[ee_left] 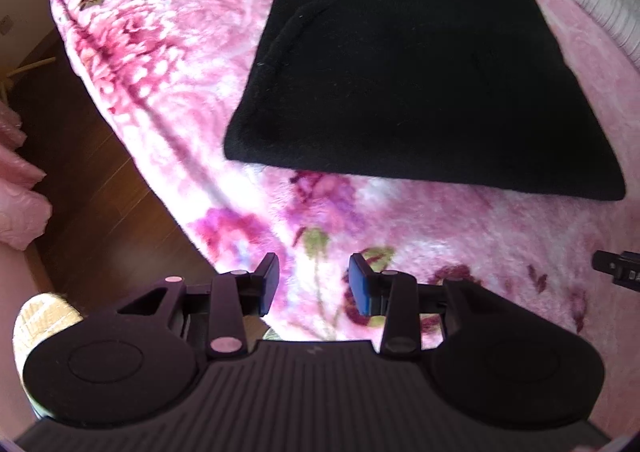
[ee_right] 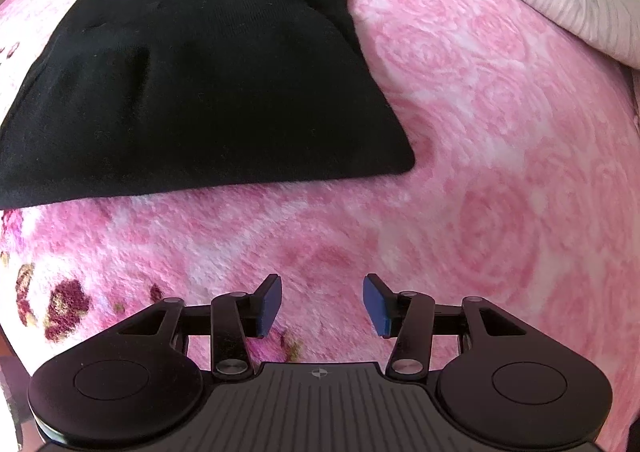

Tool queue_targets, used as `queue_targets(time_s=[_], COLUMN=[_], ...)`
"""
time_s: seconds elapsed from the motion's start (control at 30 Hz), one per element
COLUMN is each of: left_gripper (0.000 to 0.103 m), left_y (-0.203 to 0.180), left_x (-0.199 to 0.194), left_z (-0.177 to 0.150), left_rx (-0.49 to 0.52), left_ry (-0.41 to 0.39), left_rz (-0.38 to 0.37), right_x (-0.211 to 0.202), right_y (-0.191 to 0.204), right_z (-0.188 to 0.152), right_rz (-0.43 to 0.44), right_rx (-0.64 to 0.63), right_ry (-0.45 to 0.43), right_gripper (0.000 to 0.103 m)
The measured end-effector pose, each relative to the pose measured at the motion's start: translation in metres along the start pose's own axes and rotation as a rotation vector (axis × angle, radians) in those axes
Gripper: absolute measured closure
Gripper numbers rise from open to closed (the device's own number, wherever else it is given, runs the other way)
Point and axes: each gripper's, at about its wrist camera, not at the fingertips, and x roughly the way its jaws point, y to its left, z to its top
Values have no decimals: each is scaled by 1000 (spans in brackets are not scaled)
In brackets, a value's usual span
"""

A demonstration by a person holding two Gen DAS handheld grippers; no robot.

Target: Fold clothes

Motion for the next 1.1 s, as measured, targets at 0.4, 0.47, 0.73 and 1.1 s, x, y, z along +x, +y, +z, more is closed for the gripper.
queue_targets(time_s=[0.4, 0.47, 0.73, 1.1], left_gripper=[62, 62, 62, 62], left_y=[77, 95, 124, 132], left_x=[24, 37, 84, 102], left_z=[15, 15, 13, 41], left_rx=[-445, -568, -856, -752], left_ry=[-64, -68, -95, -93], left_rz=[-413, -477, -548, -625], right_x=[10, 20, 65, 96], right_y=[-58, -88, -142, -158], right_z=[16, 13, 1, 25], right_rz=[272, 373, 619, 678], right_rx=[324, 527, 977, 983], right_ry=[-43, -45, -87, -128], right_gripper=[54, 54, 54, 54])
